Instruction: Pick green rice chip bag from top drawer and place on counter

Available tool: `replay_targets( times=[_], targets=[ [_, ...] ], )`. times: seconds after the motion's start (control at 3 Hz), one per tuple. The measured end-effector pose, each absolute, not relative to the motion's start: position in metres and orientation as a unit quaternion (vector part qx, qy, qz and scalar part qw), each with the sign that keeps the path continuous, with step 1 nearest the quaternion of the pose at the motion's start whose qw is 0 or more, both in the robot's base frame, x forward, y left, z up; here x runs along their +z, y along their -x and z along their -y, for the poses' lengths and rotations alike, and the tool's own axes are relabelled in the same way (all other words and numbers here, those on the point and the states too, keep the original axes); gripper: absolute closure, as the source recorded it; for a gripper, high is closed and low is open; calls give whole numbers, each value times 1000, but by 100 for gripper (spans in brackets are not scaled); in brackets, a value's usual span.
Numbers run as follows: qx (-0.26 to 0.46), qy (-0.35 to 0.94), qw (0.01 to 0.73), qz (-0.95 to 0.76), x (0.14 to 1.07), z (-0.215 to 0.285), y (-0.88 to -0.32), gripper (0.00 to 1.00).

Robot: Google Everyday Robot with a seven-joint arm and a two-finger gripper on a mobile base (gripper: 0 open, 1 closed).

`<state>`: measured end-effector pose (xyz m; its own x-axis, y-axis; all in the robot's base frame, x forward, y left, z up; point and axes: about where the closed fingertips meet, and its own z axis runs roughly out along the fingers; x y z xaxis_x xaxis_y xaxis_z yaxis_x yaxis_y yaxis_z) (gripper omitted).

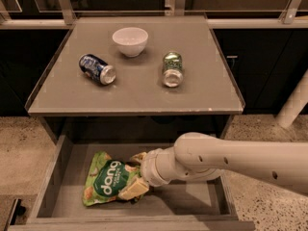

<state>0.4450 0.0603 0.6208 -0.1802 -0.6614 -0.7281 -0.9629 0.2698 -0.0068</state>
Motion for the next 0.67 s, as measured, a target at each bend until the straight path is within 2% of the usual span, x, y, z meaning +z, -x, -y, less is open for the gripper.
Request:
replay_targets(
  times=[0.67],
  targets=[
    [237,556,318,-731,621,-60,-445,88]
  ],
)
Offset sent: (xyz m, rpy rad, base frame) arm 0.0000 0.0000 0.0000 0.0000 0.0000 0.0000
